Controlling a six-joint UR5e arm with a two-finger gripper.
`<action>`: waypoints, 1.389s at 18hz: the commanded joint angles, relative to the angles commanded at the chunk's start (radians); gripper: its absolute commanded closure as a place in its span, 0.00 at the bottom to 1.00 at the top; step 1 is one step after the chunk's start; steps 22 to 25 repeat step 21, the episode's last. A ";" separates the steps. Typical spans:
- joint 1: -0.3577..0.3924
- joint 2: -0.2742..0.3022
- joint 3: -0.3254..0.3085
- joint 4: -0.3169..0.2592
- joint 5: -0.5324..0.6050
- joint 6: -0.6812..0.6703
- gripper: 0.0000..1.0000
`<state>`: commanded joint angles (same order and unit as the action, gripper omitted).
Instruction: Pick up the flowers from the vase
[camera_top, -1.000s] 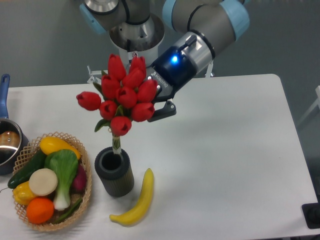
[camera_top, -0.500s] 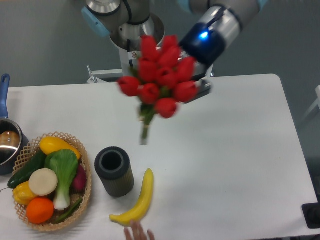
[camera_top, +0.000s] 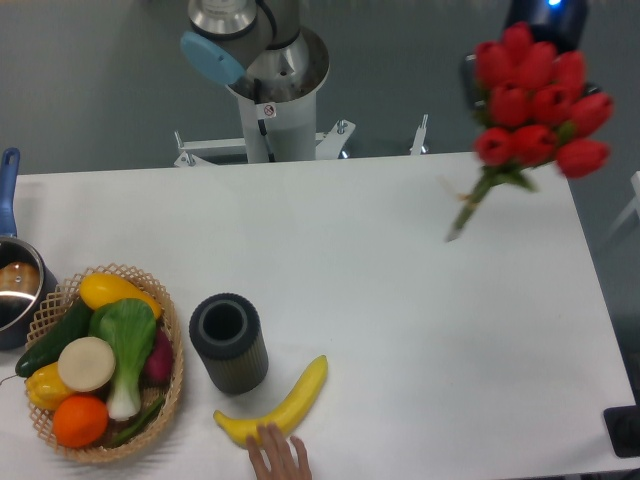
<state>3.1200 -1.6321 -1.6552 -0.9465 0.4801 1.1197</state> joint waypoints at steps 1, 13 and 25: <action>0.003 -0.002 -0.003 0.000 0.008 0.012 0.63; 0.006 -0.060 -0.012 0.003 0.034 0.040 0.63; 0.006 -0.058 -0.028 0.006 0.032 0.040 0.63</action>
